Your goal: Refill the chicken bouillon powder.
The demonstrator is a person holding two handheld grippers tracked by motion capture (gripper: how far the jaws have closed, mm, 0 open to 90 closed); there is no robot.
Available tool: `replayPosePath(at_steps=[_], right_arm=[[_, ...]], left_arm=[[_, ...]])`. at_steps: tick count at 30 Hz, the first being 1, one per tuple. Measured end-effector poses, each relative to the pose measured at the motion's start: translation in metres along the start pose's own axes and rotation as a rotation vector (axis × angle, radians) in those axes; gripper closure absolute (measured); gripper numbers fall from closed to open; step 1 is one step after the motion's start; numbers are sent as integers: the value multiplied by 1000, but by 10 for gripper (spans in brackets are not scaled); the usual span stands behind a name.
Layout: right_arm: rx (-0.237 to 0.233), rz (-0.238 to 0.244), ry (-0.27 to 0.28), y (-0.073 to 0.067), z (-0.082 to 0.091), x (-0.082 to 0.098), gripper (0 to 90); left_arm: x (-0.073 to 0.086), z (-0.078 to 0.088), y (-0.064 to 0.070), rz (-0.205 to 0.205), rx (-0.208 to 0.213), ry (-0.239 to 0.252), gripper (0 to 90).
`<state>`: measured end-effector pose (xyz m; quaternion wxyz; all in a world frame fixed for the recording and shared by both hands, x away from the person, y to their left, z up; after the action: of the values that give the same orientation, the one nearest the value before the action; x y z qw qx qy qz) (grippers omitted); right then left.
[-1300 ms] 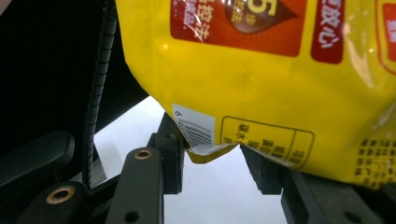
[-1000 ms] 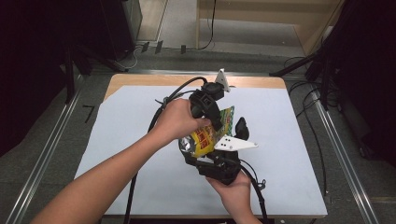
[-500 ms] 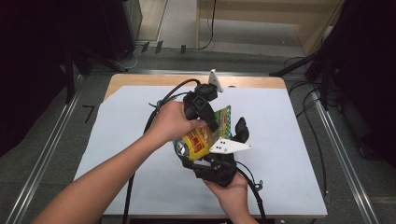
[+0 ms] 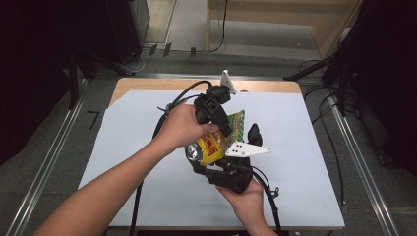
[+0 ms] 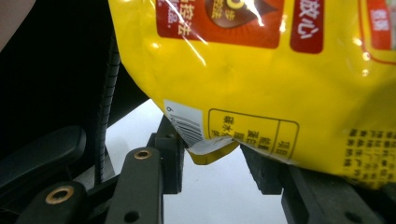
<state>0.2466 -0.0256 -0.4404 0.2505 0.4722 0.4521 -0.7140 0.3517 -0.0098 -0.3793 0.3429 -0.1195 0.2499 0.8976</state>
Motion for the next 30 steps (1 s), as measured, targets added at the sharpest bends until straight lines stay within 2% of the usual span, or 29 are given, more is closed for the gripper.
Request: replayPosePath(at_steps=[5, 9, 12, 14, 24, 30], right_arm=[[12, 6, -17, -1, -2, 2, 626], [14, 34, -44, -3, -5, 8, 625], [27, 75, -66, -4, -9, 14, 625], [30, 127, -86, -6, -13, 21, 624], [28, 214, -132, -7, -19, 41, 610], [27, 278, -162, -5, -21, 51, 614]], left_arm=[[4, 0, -2, 0, 0, 15, 825], [14, 0, -9, 14, 37, 51, 824], [23, 2, -16, 42, 78, 94, 823], [28, 3, -19, 51, 95, 118, 829], [48, 3, -26, 42, 132, 192, 849], [53, 1, -32, 55, 174, 234, 852]])
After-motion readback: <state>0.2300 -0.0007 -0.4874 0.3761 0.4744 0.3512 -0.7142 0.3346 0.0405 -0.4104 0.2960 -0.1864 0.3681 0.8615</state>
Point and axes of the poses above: each handheld gripper's, and its own axes: z roughly backward along the jaws, x roughly out of its underside, y roughly to its right, the point moved 7 cm from there along -z, roughly forward along the jaws, and after that the axes turned 11 degrees about y, right-handed, at the moved point
